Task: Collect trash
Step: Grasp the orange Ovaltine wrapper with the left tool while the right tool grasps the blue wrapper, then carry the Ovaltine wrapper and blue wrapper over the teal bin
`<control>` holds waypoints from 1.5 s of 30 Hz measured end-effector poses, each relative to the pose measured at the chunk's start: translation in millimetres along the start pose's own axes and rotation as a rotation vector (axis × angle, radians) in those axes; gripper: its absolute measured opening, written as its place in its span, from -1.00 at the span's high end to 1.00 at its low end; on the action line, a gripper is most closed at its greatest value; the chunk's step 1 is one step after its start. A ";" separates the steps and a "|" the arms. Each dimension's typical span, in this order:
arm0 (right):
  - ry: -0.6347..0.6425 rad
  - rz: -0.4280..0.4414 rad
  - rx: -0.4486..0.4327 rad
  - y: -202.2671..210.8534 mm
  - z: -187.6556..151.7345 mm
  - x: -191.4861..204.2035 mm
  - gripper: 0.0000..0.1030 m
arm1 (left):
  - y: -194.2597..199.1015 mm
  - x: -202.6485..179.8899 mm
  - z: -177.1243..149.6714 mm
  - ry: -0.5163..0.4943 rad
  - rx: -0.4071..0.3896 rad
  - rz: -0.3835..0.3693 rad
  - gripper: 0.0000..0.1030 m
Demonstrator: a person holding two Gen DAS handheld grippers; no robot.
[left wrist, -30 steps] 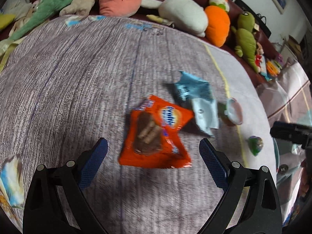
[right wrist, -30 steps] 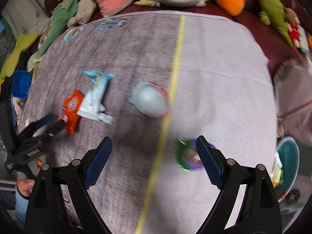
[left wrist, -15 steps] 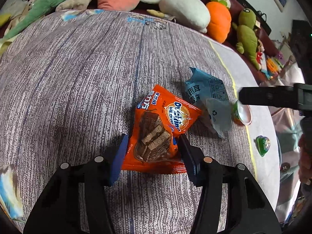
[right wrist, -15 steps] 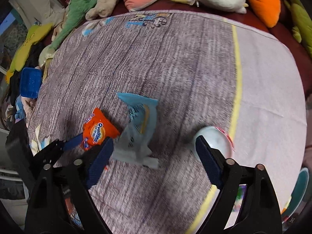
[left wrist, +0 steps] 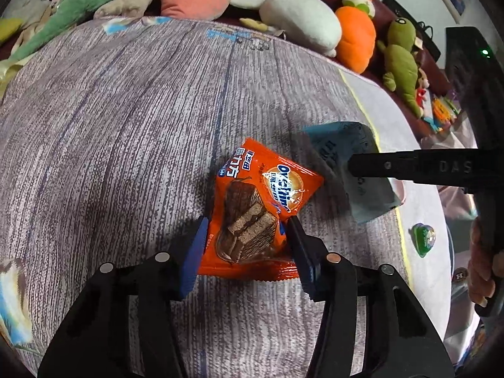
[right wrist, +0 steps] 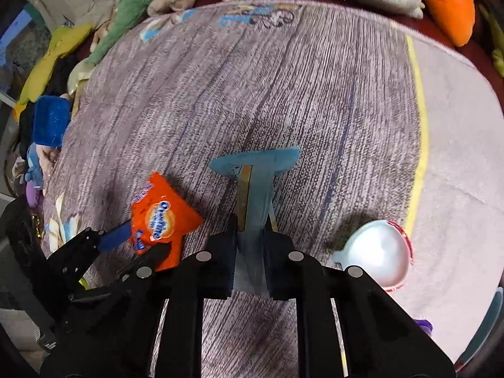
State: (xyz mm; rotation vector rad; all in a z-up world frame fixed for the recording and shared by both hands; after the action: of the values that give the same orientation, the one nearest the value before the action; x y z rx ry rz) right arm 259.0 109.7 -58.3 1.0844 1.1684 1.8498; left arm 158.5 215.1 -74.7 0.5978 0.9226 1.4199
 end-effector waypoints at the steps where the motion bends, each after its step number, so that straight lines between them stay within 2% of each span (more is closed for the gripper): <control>1: 0.001 0.000 -0.009 5.0 -1.2 -0.2 0.73 | 3.1 -2.5 0.4 -0.001 -0.006 0.000 0.00; 10: -0.008 0.037 -0.086 56.9 -23.9 -17.5 0.74 | 34.5 -31.2 -1.1 -0.020 -0.042 -0.023 0.01; 13: -0.028 0.039 -0.112 72.8 -34.7 -34.0 0.74 | 43.1 -50.8 -1.9 -0.045 -0.048 -0.035 0.01; 17: -0.089 0.032 -0.148 95.8 -55.3 -74.5 0.74 | 48.6 -87.0 0.1 -0.101 -0.054 -0.063 0.01; 28: -0.322 0.026 -0.289 176.3 -126.9 -221.2 0.74 | 34.4 -246.2 3.7 -0.325 -0.020 -0.184 0.01; 36: -0.498 -0.029 -0.401 228.6 -193.6 -335.1 0.73 | 7.0 -369.8 -7.1 -0.501 0.043 -0.254 0.01; 40: -0.596 -0.053 -0.454 249.6 -225.6 -391.1 0.73 | -5.2 -421.1 -16.4 -0.568 0.075 -0.280 0.00; 45: -0.670 -0.073 -0.503 263.4 -252.0 -437.7 0.73 | -21.2 -474.7 -23.3 -0.636 0.105 -0.298 0.00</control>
State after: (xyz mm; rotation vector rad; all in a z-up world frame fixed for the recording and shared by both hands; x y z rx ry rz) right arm 184.6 -452.2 -1.9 1.1950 0.3264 1.4262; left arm 192.8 -256.2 -19.8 0.8844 0.5441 0.8340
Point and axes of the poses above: each gripper's, at about its wrist camera, not at the fingertips, and y roughly against the way its jaws point, x to its left, z to its top, the point moved 5 cm from there along -y, roughly the way its jaws point, and after that the axes turned 10 degrees about -y, right-handed, at the moved point
